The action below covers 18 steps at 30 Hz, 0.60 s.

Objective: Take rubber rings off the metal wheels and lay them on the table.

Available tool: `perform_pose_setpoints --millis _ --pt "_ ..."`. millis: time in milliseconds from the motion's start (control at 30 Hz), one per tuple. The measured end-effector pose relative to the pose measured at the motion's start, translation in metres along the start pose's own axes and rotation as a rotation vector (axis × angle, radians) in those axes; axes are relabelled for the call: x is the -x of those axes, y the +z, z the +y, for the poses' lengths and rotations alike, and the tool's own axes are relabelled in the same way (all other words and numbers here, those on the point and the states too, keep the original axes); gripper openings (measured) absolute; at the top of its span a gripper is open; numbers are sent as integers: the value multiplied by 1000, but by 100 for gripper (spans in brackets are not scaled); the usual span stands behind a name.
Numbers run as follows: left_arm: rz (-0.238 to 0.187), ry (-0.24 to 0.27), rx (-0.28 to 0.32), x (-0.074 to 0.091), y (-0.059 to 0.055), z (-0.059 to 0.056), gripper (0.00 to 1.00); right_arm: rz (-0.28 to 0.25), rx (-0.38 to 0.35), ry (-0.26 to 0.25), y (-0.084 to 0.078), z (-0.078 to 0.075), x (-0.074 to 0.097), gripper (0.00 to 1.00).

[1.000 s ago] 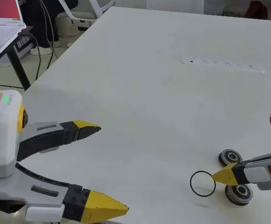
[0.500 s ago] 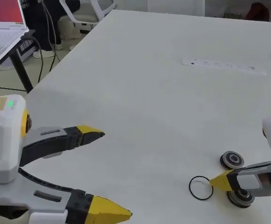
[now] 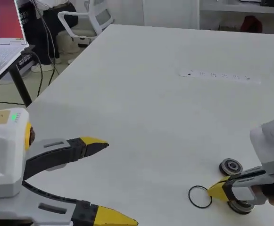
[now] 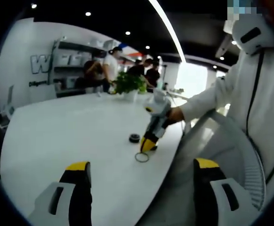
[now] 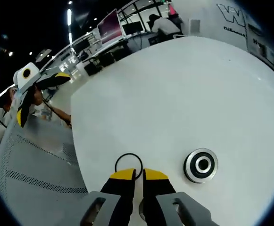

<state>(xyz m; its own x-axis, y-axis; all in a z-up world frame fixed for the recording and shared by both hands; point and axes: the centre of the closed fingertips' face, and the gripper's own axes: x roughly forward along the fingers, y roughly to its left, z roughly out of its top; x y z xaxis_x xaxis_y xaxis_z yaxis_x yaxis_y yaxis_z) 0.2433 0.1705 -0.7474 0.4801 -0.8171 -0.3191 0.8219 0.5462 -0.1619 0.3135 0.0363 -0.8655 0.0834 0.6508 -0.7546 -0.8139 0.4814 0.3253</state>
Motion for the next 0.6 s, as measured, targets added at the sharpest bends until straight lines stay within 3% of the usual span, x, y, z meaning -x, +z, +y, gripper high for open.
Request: perform_pose_setpoints --millis 233,467,600 --pt "-9 1 -7 1 4 -2 92 -36 -1 -12 8 -2 17 6" --pt "-2 -7 -32 0 7 -5 91 -78 10 16 10 13 41 9" --pt "-3 -8 -27 -1 7 -8 91 -104 34 2 12 15 54 11"
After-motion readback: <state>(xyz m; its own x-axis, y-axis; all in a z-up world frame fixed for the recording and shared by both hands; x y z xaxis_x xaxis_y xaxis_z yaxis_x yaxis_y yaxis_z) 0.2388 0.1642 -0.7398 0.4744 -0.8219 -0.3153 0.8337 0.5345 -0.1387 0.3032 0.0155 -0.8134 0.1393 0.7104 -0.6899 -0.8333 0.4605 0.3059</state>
